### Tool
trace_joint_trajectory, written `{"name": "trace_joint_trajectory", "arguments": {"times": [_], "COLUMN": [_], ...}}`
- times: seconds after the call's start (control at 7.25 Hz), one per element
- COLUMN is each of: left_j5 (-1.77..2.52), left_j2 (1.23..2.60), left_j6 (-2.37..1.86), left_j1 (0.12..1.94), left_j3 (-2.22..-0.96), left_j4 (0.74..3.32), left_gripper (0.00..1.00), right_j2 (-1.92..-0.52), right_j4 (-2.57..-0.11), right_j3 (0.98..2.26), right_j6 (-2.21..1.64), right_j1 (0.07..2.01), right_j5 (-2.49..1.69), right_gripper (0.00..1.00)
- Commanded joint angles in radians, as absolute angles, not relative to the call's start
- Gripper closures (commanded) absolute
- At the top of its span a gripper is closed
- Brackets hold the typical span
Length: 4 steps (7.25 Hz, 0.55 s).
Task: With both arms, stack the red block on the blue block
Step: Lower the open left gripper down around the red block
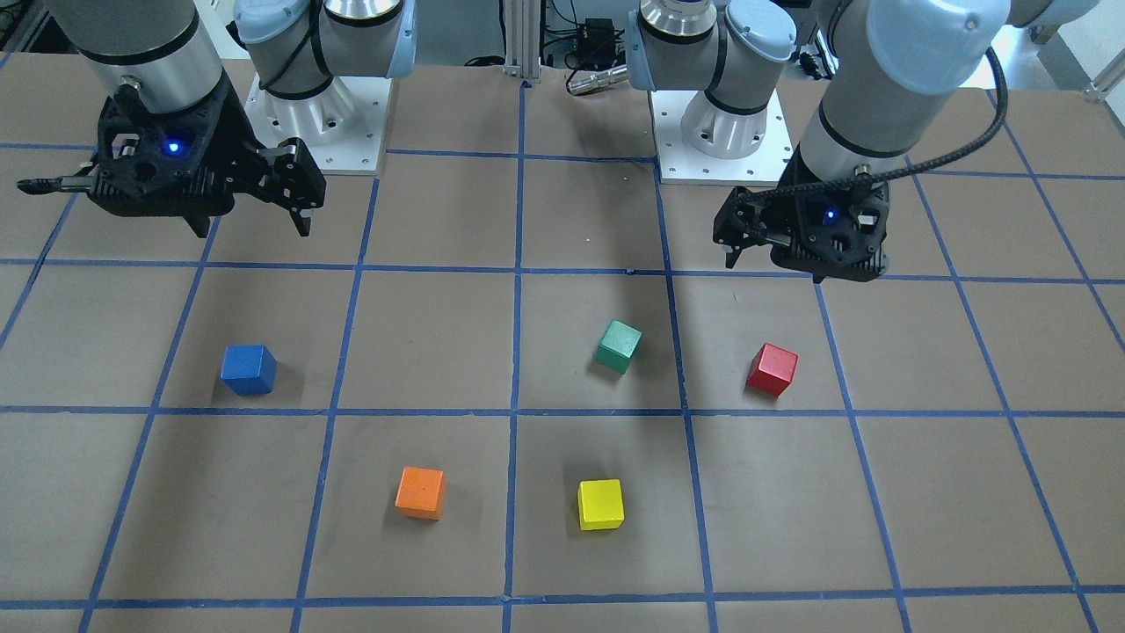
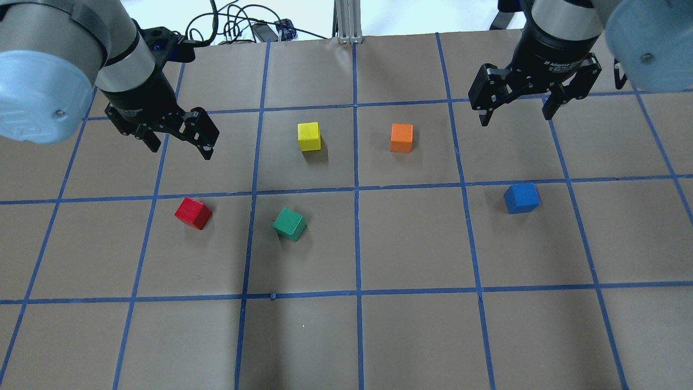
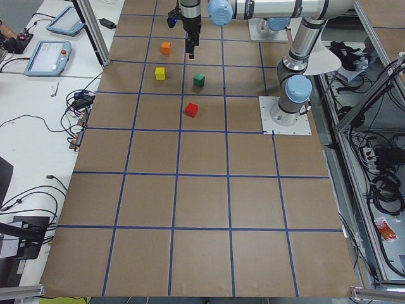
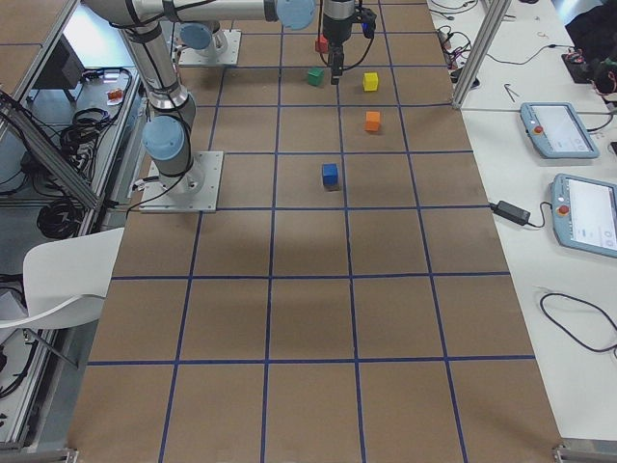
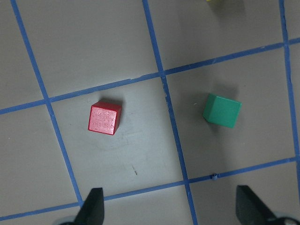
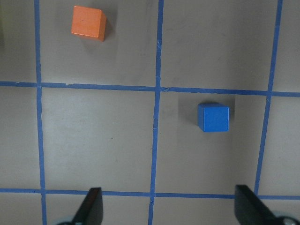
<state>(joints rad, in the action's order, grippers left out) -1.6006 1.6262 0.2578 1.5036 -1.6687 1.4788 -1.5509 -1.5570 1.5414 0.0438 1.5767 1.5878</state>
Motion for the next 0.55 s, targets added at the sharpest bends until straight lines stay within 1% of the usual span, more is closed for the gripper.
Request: {"name": "trace_joint_trajectory", "arguments": {"times": [0.0, 0.14, 0.28, 0.41], "left_j5": [-1.603, -1.605, -1.6, -1.606], "left_j2": [1.652, 1.66, 1.675, 1.69], "left_j6": [0.304, 0.333, 0.347, 0.379], "left_j1": [1.419, 1.413, 1.413, 1.41], "left_j3": [-1.777, -1.839, -1.918, -1.971], "left_j4": [1.422, 1.369, 1.264, 1.153], "left_gripper": [0.0, 0.0, 0.0, 0.0], "right_j2": [-1.551, -1.551, -1.551, -1.551], "right_j4": [-1.557, -1.557, -1.557, -1.557], "right_j3": [1.542, 1.542, 1.542, 1.542], "right_j6": [0.043, 0.043, 0.043, 0.043], "right_j1": [1.575, 1.575, 1.577, 1.577], "right_j5": [1.588, 1.589, 1.589, 1.589], "right_gripper": [0.0, 0.0, 0.0, 0.0]}}
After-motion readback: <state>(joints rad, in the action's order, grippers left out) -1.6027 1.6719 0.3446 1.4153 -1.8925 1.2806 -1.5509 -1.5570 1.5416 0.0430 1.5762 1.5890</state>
